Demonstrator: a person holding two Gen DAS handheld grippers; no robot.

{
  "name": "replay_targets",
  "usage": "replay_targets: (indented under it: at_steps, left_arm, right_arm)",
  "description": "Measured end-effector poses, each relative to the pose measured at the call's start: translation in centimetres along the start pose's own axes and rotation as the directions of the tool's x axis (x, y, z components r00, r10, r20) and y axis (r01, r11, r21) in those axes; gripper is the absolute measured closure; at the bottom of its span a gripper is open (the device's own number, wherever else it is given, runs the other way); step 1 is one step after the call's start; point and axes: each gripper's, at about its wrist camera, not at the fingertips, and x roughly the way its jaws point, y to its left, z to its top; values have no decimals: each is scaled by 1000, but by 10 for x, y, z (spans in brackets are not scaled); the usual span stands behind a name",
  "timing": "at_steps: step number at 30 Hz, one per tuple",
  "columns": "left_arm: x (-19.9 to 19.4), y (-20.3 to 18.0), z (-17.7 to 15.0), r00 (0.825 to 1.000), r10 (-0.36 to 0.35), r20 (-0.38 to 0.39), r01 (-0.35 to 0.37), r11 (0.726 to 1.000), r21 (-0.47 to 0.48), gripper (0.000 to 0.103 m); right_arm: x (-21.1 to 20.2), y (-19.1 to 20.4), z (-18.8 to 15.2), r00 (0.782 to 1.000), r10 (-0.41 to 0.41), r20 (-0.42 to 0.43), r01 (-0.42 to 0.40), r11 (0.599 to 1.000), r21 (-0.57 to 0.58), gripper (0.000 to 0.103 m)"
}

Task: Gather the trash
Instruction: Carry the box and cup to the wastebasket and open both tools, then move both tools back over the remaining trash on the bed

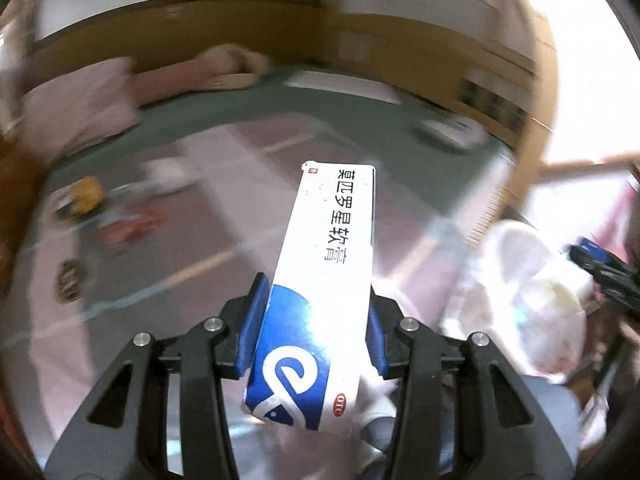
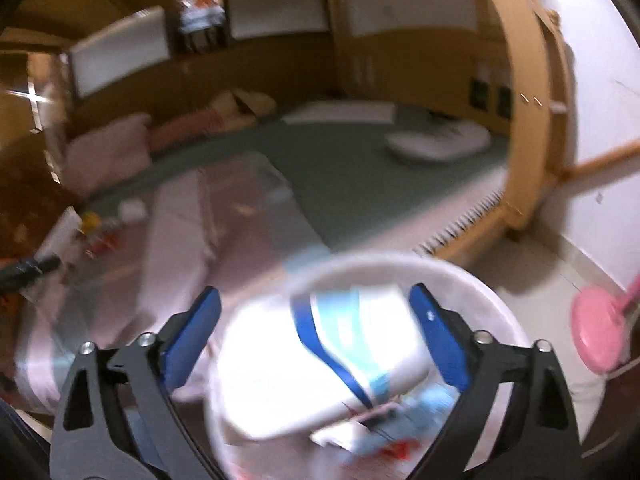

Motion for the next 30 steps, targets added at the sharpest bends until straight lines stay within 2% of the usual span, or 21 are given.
replay_targets:
  at_steps: [1, 3, 6, 9, 10, 11, 12, 13, 17, 20, 22, 23, 26, 27, 28, 30]
  left_arm:
    - [2, -19, 3, 999, -32, -9, 32, 999, 24, 58]
    - [9, -65, 14, 993, -109, -37, 111, 992, 61, 58]
    - [14, -130, 28, 974, -217, -69, 224, 967, 125, 58]
    - [23, -190, 35, 939, -317, -132, 339, 917, 209, 55]
    - [29, -209, 36, 931, -325, -166, 358, 902, 239, 32]
    - [34, -219, 36, 932, -316, -177, 353, 899, 257, 20]
    - [35, -223, 36, 936, -308, -168, 344, 901, 265, 13]
    - [36, -223, 37, 941, -300, -156, 333, 905, 265, 13]
    - [34, -176, 44, 958, -260, -119, 277, 946, 166, 11]
    - [14, -105, 47, 990, -135, -50, 139, 987, 82, 9]
    - [2, -61, 49, 998, -60, -15, 61, 998, 28, 7]
    - [-9, -25, 48, 1000, 7, 7, -7, 1000, -21, 7]
    - [-34, 42, 41, 987, 157, 34, -152, 982, -110, 6]
    - [-46, 69, 36, 973, 228, 41, -220, 966, -138, 5]
    - [-51, 85, 36, 963, 266, 42, -257, 955, -151, 4]
    - [-69, 125, 25, 927, 371, 46, -355, 912, -206, 4]
  right_arm:
    - [-4, -7, 1, 1000, -2, 9, 2, 1000, 27, 4]
    - [-28, -28, 8, 995, 1, 99, -14, 992, 127, 4]
    - [-75, -62, 23, 965, 10, 263, -82, 961, 263, 3]
    - [-104, -67, 31, 940, 23, 339, -124, 952, 280, 3]
    - [-114, -64, 35, 932, 28, 362, -131, 956, 264, 3]
    - [-118, -61, 36, 929, 33, 368, -134, 958, 253, 3]
    - [-121, -58, 38, 927, 43, 372, -141, 961, 240, 3]
    - [-123, -55, 39, 926, 61, 372, -153, 963, 223, 3]
    - [-113, -27, 46, 934, 118, 338, -175, 974, 143, 3]
    - [-97, 8, 49, 939, 182, 293, -212, 974, 73, 3]
    - [-82, 42, 54, 938, 237, 252, -250, 968, 19, 3]
    - [-74, 63, 57, 935, 267, 231, -271, 962, -15, 3]
    - [-50, 133, 65, 919, 363, 154, -347, 930, -117, 3]
    - [-44, 155, 68, 913, 387, 129, -368, 918, -148, 3]
    - [-37, 183, 70, 904, 415, 99, -394, 901, -184, 3]
    - [-29, 233, 72, 883, 466, 64, -438, 864, -249, 3]
